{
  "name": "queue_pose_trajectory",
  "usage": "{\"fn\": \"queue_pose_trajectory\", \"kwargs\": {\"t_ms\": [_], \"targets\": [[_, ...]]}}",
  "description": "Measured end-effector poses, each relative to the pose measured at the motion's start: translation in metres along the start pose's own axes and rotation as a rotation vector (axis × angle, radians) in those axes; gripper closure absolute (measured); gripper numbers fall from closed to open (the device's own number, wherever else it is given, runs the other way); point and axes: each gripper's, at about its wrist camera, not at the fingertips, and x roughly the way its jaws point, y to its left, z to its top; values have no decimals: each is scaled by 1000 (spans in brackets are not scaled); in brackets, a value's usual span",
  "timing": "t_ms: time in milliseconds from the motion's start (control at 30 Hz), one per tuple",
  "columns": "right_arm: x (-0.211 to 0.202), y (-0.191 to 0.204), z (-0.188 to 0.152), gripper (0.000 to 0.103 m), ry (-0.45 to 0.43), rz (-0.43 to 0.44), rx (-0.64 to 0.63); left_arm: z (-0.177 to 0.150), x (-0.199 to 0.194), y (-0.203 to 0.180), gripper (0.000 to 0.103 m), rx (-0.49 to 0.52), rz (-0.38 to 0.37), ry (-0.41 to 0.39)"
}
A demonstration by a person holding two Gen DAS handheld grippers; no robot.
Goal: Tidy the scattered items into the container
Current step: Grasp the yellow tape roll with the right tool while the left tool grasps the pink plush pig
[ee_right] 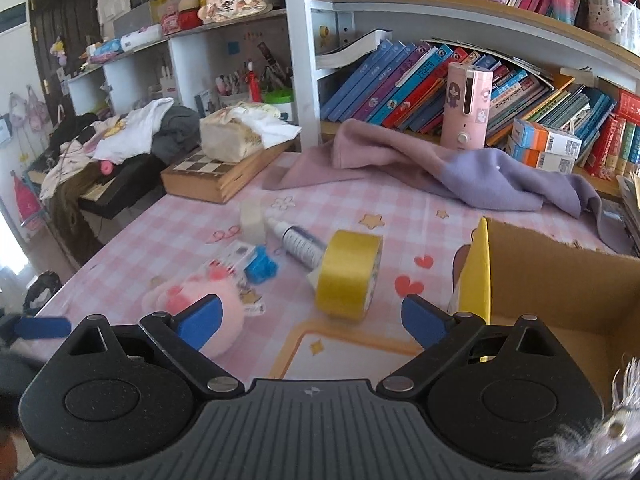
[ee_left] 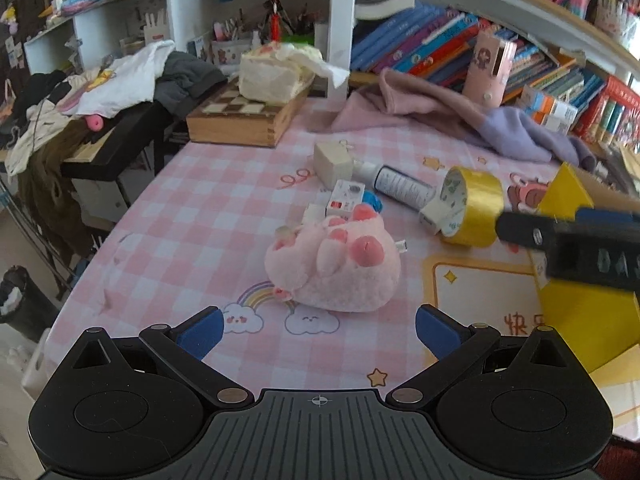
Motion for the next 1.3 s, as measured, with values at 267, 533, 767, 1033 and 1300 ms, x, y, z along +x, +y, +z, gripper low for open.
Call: {"fn": "queue_pose_trajectory", "kwargs": {"t_ms": [267,533,767,1033,1300], "targets": [[34,-4,13,14,56,15,36,19,17,-2,0,7,-16,-19],[60,-12,22,14,98,-19,59,35,49,-11,0,31,-14,-4],[89,-15,32,17,138,-22,73,40,75,-13,0,39,6,46],[114,-20,30,35,191,-27,58,41,92,-12,0,8,2,50],[115,-29,24,63,223,8,93,39,97,-10,0,9,-7,35]]}}
